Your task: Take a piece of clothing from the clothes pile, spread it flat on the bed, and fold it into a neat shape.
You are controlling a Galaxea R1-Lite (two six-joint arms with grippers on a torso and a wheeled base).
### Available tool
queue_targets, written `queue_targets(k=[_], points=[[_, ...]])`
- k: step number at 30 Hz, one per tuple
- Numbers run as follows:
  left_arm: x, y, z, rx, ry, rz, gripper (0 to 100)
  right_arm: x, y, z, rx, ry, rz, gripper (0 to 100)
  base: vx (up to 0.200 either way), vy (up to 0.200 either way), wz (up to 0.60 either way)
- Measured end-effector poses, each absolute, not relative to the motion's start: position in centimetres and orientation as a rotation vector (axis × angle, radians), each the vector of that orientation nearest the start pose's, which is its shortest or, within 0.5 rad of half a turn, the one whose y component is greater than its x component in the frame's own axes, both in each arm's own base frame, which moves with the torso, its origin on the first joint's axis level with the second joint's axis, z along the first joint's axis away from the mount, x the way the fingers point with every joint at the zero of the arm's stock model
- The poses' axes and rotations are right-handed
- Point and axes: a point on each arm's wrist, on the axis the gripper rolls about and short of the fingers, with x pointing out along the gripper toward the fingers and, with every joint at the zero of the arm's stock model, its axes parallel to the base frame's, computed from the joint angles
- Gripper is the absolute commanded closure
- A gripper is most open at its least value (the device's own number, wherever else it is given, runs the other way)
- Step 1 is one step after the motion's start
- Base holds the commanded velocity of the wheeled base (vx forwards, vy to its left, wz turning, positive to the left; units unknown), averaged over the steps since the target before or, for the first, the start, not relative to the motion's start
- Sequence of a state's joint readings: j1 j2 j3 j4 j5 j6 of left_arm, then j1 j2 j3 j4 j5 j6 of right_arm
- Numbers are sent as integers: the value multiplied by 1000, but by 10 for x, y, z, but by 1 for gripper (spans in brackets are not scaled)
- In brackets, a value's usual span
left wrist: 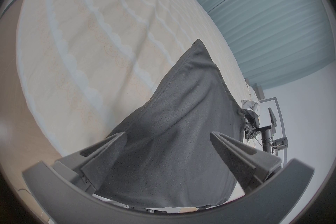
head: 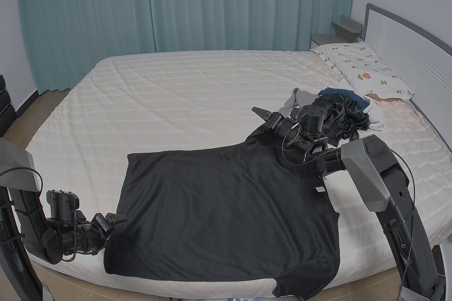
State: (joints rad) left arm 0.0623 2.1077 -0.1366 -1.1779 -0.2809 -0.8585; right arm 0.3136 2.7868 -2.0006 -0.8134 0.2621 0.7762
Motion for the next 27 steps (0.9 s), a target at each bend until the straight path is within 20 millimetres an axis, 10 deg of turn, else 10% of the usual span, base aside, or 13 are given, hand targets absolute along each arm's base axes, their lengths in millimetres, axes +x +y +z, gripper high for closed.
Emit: queue_targets(k=[11,22,27], points=[[226,8,-6,-944,835,144,0,533,175,13,565,210,532,0,0,0,0],[225,7,-6,-942,839,145,0,525,191,59,587,48,572,0,0,0,0],[225,7,-6,-940,840,145,0,525,195,34,529,176,558,0,0,0,0]])
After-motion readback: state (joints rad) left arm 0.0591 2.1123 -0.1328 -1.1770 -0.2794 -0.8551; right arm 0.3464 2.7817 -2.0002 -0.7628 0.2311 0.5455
